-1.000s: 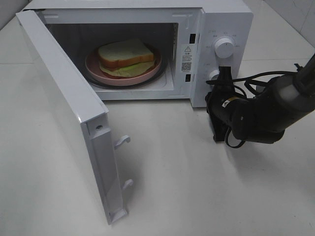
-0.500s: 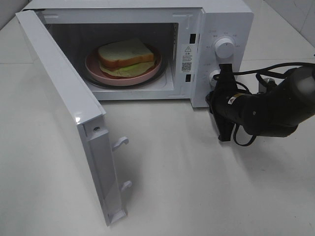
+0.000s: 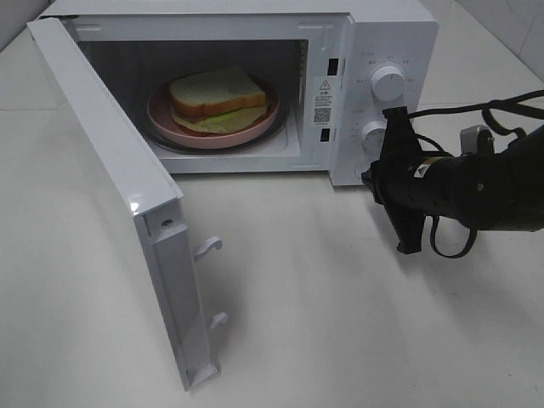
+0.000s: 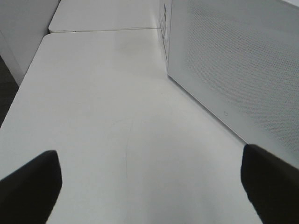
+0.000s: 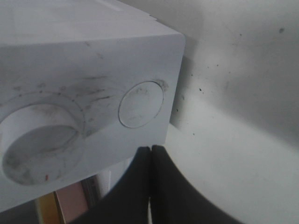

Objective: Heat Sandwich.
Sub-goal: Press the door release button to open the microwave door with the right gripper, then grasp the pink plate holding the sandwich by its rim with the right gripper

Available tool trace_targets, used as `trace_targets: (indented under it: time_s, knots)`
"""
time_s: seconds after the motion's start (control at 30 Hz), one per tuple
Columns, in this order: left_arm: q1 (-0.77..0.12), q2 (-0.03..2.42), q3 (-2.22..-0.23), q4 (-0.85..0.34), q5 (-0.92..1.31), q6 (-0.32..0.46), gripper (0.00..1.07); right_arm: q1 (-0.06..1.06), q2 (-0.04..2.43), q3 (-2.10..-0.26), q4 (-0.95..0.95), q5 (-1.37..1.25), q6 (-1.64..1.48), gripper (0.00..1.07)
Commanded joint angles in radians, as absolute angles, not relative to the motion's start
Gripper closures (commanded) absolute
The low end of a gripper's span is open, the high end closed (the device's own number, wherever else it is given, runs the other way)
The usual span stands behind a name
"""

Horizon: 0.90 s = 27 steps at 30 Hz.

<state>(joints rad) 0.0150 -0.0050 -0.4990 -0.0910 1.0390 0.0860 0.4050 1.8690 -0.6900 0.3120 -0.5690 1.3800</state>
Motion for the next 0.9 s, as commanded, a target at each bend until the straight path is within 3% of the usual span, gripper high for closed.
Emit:
trace_targets:
  time_s: [0.03, 0.73, 0.9]
  knots:
    - [0.017, -0.031, -0.496, -0.094, 1.036, 0.088, 0.09, 0.406, 1.805, -0.680, 0.298, -0.482, 1.291, 1.06]
    - [0.017, -0.031, -0.496, -0.094, 1.036, 0.088, 0.09, 0.406, 1.519, -0.680, 0.294, 0.030, 0.761, 1.04]
    - [0.017, -0.031, -0.496, -0.094, 1.036, 0.088, 0.09, 0.406, 1.483, -0.722, 0.214, 0.218, 0.684, 1.00]
